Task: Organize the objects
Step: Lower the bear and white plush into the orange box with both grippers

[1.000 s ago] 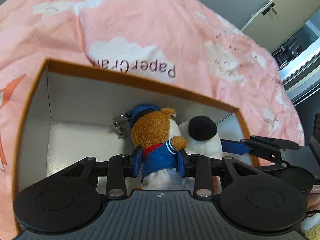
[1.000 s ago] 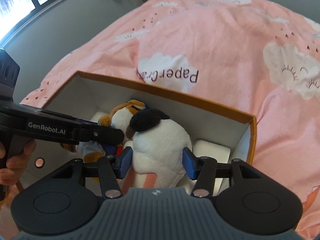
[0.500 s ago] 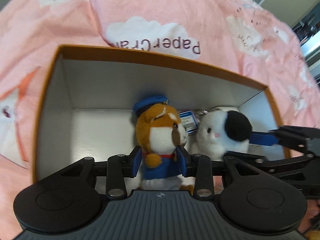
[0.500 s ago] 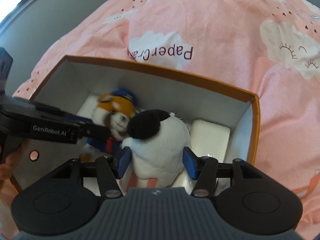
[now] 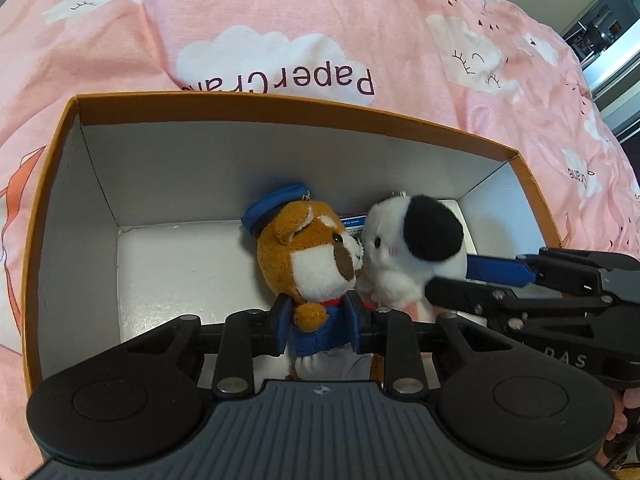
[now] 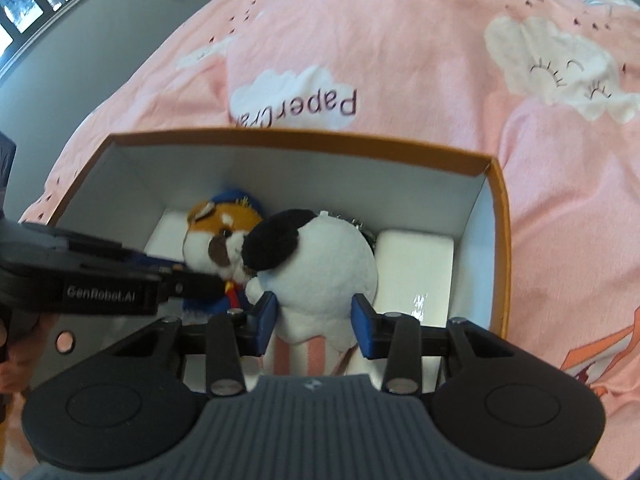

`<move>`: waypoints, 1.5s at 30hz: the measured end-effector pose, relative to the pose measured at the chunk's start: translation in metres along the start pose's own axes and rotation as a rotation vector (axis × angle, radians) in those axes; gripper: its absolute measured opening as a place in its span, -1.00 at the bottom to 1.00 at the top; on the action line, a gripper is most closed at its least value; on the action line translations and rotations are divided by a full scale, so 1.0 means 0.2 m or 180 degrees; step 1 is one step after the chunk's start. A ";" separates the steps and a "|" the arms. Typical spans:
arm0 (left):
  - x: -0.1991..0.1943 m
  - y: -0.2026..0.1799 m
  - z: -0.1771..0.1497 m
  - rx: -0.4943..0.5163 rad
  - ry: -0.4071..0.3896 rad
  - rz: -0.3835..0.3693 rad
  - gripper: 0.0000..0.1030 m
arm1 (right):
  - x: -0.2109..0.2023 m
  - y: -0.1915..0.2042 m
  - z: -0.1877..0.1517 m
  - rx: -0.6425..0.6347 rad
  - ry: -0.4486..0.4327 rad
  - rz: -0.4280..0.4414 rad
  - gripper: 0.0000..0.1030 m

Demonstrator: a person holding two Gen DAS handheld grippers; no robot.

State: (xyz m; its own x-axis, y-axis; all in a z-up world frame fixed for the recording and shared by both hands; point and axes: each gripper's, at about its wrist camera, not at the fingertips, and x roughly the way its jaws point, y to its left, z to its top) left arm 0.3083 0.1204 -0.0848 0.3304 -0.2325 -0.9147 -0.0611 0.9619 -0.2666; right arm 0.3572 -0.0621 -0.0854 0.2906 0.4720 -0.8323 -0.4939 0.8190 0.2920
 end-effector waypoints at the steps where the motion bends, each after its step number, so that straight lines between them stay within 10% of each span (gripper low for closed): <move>1: 0.00 0.00 0.01 0.0012 0.0003 0.0006 -0.38 | 0.01 0.00 0.01 0.0030 -0.0016 -0.0009 -0.18; 20: 0.06 -0.02 0.05 0.0162 0.0146 -0.0062 -0.19 | 0.02 0.00 0.03 0.0087 -0.0013 0.0008 -0.15; 29: -0.11 -0.03 -0.04 0.0682 -0.0321 -0.0070 -0.57 | 0.02 -0.01 0.03 0.0081 -0.0023 0.0032 -0.15; 45: 0.03 -0.02 0.05 0.0020 -0.0023 -0.0050 -0.53 | 0.05 -0.01 0.06 0.0158 0.0061 -0.0026 -0.14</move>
State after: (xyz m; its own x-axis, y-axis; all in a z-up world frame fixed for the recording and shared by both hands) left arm 0.3207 0.1170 -0.0860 0.3380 -0.2466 -0.9083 -0.0499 0.9590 -0.2789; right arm 0.3715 -0.0553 -0.0898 0.2784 0.4594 -0.8435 -0.4501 0.8382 0.3080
